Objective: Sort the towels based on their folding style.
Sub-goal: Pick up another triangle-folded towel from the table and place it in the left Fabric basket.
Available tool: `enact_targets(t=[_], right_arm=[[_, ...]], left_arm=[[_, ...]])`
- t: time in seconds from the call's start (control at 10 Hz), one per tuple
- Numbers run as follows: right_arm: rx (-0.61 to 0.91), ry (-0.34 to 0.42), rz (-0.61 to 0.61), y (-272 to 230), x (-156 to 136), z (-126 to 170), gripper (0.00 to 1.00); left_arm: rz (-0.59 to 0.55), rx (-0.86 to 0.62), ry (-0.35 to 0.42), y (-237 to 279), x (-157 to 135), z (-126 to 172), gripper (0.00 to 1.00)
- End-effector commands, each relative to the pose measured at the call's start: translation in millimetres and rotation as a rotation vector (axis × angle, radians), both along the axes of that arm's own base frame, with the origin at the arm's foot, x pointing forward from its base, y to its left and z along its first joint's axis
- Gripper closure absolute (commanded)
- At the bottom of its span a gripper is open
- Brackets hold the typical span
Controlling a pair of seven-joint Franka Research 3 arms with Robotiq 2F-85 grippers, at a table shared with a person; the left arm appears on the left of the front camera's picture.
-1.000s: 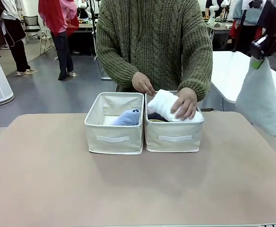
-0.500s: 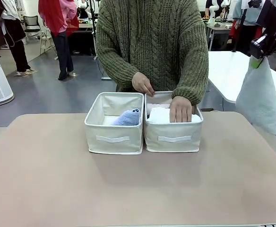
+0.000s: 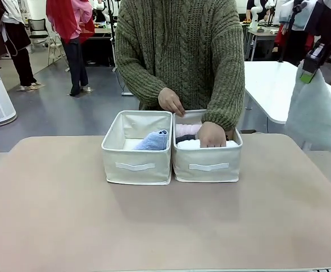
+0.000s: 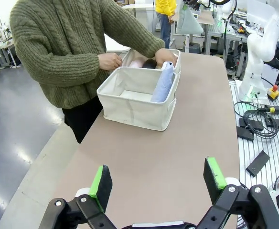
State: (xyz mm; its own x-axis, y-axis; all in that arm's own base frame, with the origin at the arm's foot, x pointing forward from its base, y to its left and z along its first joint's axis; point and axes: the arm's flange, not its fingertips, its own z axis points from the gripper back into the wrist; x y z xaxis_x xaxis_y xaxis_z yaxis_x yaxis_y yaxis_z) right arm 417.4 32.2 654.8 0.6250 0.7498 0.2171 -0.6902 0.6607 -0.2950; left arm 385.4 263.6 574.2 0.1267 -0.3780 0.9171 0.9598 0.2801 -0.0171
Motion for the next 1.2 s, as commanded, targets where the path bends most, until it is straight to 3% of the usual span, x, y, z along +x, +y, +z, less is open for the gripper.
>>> enact_targets(t=[0.0,0.1,0.3,0.4,0.5,1.1], right_arm=[[0.017,-0.027,0.353,-11,-9,3,0.85],[0.023,-0.037,0.450,-8,-9,4,0.85],[0.103,0.016,0.517,-4,-6,4,0.85],[0.100,0.046,0.473,-3,-2,3,0.85],[0.032,-0.025,0.487,1,-11,6,0.85],[0.032,-0.025,0.487,1,-11,6,0.85]], left_arm=[[-0.009,0.007,-0.006,1,-3,0,0.00],[-0.009,0.007,-0.006,1,-3,0,0.00],[-0.009,0.007,-0.006,1,-3,0,0.00],[-0.009,0.007,-0.006,1,-3,0,0.00],[-0.009,0.007,-0.006,1,-3,0,0.00],[-0.009,0.007,-0.006,1,-3,0,0.00]])
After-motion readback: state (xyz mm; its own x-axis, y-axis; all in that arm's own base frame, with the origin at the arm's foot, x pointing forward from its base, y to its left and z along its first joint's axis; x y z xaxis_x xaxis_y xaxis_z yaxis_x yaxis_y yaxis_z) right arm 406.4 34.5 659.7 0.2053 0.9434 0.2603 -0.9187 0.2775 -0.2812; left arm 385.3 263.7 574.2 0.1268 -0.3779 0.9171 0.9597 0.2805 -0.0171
